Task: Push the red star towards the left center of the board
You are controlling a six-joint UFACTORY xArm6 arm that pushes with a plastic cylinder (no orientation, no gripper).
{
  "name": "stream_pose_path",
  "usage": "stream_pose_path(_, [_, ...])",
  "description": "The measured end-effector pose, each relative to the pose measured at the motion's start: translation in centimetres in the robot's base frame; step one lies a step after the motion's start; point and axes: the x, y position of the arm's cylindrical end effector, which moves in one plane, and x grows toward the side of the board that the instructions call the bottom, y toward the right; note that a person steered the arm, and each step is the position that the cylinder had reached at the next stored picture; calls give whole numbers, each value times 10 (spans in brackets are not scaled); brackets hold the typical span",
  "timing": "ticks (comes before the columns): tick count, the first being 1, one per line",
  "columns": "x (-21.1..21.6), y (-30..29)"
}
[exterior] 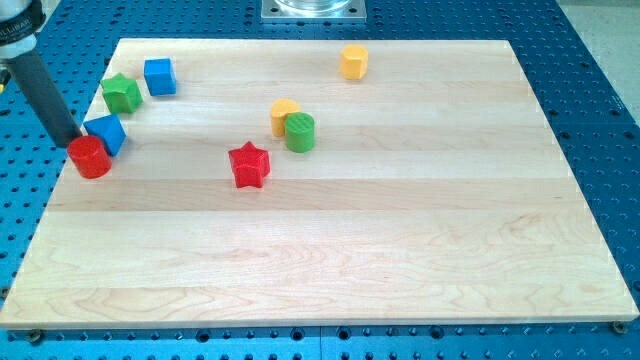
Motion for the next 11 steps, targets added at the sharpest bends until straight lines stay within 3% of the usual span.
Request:
stream_pose_path(1, [24, 36])
stream_pose_path(3, [74, 24])
stream_pose_path(4, [46, 89])
stream_pose_path(5, [90, 109])
stream_pose_path(6, [133, 202])
stream_pose_path(7, [98, 272])
stream_pose_path(9, [62, 194])
stream_pose_path(10, [88, 215])
stream_pose_path(11, [38, 279])
